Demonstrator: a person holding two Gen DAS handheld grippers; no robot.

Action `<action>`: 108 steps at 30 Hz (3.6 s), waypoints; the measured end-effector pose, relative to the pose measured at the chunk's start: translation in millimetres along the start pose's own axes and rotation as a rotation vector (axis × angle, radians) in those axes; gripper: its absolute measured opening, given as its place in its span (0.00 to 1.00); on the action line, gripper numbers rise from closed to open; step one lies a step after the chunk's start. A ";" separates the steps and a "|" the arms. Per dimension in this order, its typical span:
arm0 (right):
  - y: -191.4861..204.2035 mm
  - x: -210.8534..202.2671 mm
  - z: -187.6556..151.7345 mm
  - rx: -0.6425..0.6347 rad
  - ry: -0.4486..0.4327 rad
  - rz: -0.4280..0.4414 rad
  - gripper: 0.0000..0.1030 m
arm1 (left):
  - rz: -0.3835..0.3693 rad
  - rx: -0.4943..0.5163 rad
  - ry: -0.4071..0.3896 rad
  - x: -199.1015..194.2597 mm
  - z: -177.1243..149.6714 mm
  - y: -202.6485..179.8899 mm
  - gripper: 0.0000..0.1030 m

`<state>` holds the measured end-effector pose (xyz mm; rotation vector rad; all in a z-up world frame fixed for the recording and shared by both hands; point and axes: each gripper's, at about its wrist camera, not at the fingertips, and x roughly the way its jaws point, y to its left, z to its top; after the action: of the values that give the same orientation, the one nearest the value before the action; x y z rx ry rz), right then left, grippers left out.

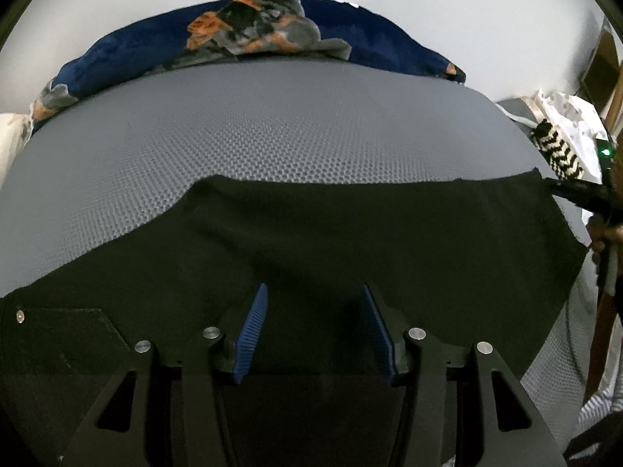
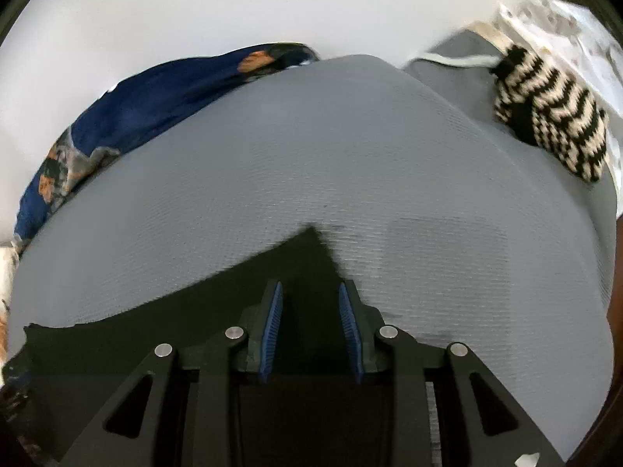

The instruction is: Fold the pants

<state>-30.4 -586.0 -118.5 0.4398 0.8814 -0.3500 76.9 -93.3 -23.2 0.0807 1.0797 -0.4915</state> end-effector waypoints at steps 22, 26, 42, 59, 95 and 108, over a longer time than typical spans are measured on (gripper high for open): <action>-67.5 12.2 -12.3 0.097 0.220 0.449 0.29 | 0.099 0.018 0.051 16.0 -1.7 -14.6 0.58; -55.3 18.9 -8.8 0.094 0.188 0.450 0.21 | 0.104 0.018 0.047 17.2 -2.9 -14.3 0.58; -15.6 -21.1 -16.8 0.150 0.132 0.426 0.07 | 0.086 -0.006 0.021 16.9 -4.4 -12.6 0.60; 135.0 -60.9 -32.8 -0.006 0.197 0.536 0.07 | 0.062 -0.103 -0.087 -31.4 -19.5 18.3 0.60; 343.6 5.7 -119.9 -0.256 0.462 0.655 0.39 | -0.209 -0.289 -0.051 -73.7 -45.7 82.0 0.60; 254.4 -36.2 -110.0 -0.099 0.235 0.514 0.45 | -0.445 -0.345 0.101 -33.0 -33.0 57.2 0.60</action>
<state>-5.6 -308.7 -94.1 0.6038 0.9727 0.2208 61.4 -21.2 -20.6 -0.4510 1.2733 -0.6965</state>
